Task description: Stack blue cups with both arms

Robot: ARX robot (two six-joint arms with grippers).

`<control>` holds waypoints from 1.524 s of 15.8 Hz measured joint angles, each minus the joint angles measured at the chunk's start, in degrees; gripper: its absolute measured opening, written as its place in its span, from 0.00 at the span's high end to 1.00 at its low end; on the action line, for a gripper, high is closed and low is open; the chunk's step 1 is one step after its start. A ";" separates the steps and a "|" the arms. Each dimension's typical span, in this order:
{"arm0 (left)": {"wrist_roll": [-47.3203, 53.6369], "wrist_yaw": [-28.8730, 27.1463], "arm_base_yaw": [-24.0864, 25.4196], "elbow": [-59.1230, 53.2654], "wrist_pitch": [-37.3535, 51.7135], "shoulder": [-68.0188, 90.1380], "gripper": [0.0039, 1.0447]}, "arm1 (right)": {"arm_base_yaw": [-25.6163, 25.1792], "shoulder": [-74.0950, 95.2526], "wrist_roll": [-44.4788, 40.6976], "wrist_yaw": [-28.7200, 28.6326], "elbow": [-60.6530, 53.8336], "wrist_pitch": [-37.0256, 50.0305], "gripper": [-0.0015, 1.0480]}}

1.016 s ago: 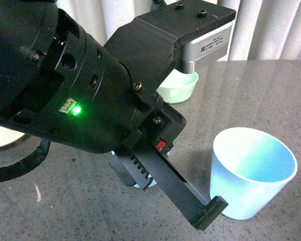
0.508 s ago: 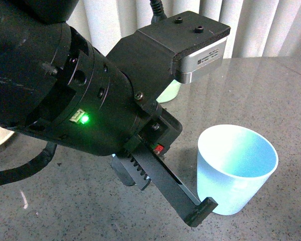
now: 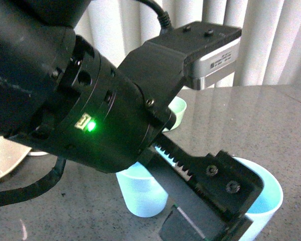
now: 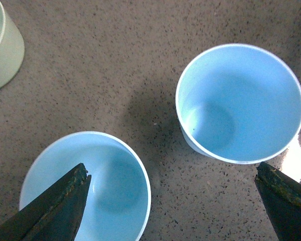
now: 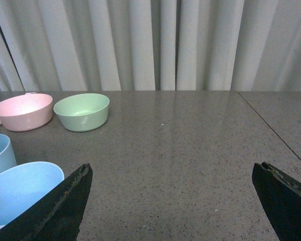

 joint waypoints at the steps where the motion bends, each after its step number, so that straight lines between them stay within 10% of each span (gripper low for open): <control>1: -0.68 0.52 0.17 0.46 -0.44 -1.01 0.07 | 0.00 0.00 0.00 0.00 0.00 0.00 0.06; 6: -2.69 1.22 1.73 2.84 2.71 -4.44 0.06 | 0.00 0.00 0.00 0.00 0.00 0.00 0.06; 13: -17.40 -3.54 20.06 -5.51 22.05 -15.63 0.06 | 0.00 0.00 0.00 0.00 0.00 0.00 0.06; 15: -20.26 -21.88 25.31 -20.20 39.23 -27.85 0.28 | 0.00 0.00 0.00 0.00 0.00 -0.02 0.06; 19: -20.92 -21.64 32.35 -31.10 39.63 -39.23 0.45 | 0.00 0.00 0.00 0.00 0.00 -0.02 0.06; 24: -21.51 -17.53 35.45 -47.74 43.47 -50.05 1.00 | 0.00 0.00 0.00 0.02 0.00 -0.02 0.06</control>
